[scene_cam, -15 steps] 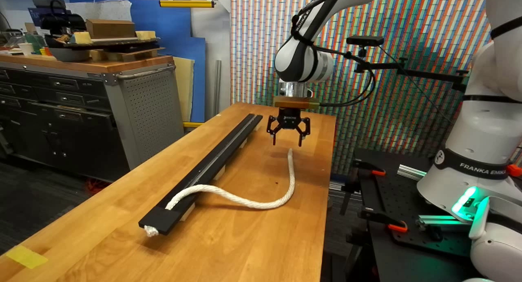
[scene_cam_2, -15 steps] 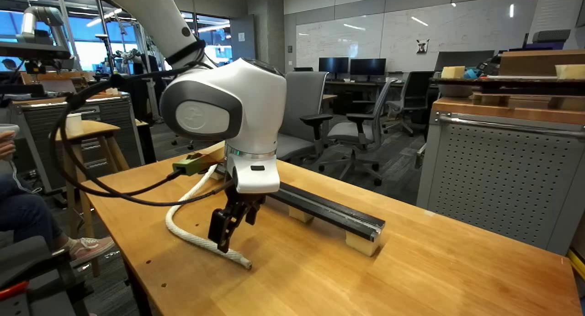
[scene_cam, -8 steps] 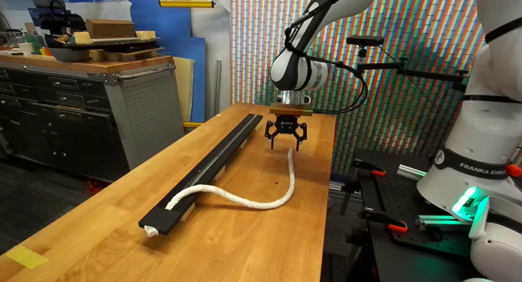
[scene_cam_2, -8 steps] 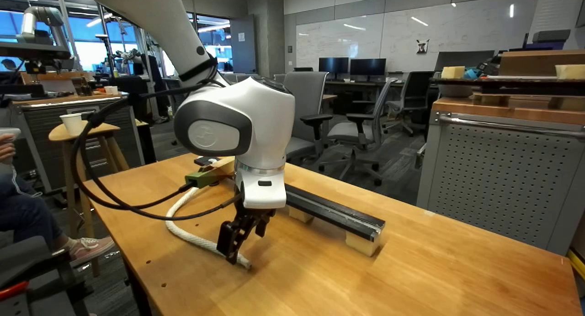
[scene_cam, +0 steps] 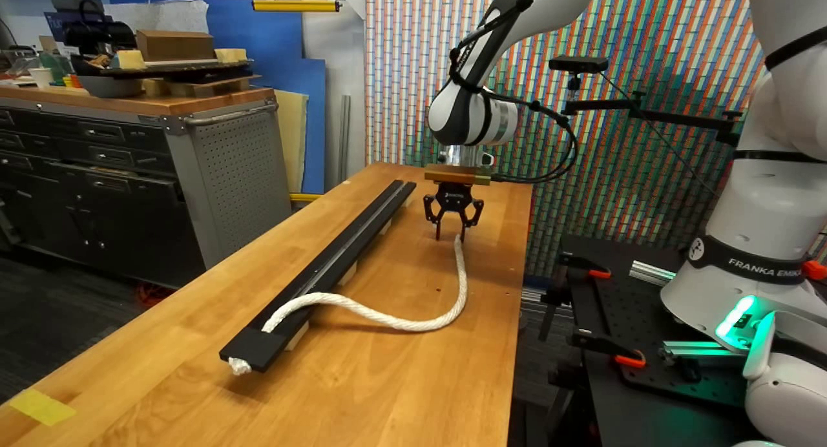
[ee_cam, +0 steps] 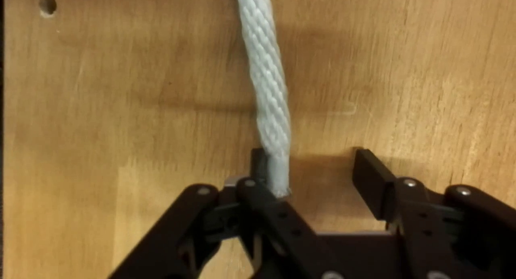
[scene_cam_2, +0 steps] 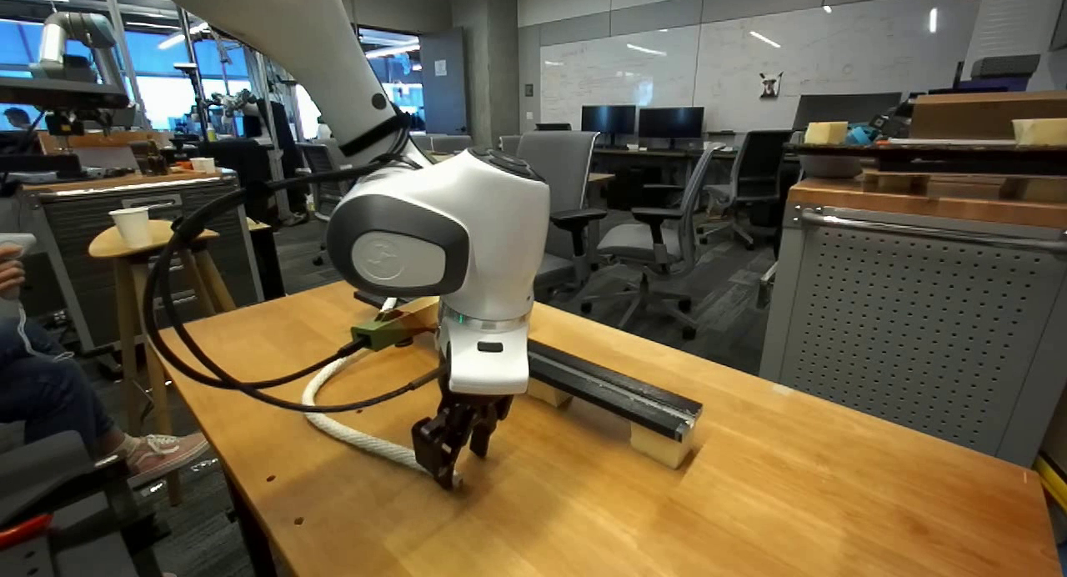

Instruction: Put the rope on the skate then press on it

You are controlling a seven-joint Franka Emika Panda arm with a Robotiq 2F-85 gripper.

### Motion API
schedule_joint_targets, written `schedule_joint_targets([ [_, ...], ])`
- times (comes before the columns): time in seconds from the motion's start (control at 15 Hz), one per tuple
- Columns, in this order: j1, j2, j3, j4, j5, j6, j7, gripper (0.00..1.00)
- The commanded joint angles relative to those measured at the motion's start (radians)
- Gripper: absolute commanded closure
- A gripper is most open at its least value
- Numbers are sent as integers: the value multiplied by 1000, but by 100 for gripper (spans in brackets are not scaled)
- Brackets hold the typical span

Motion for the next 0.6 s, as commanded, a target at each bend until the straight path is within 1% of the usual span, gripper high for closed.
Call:
schedule_joint_targets([
  [0.0,-2,24,-6,26,25,15,18,70],
  [0.07,-2,23,-5,28,27,17,20,78],
  [0.27,3,18,-6,25,22,24,31,99],
  [0.4,5,13,-5,20,20,27,31,100],
  [0.47,6,10,-6,17,19,30,32,97],
  [0.53,7,8,-6,15,19,32,32,97],
])
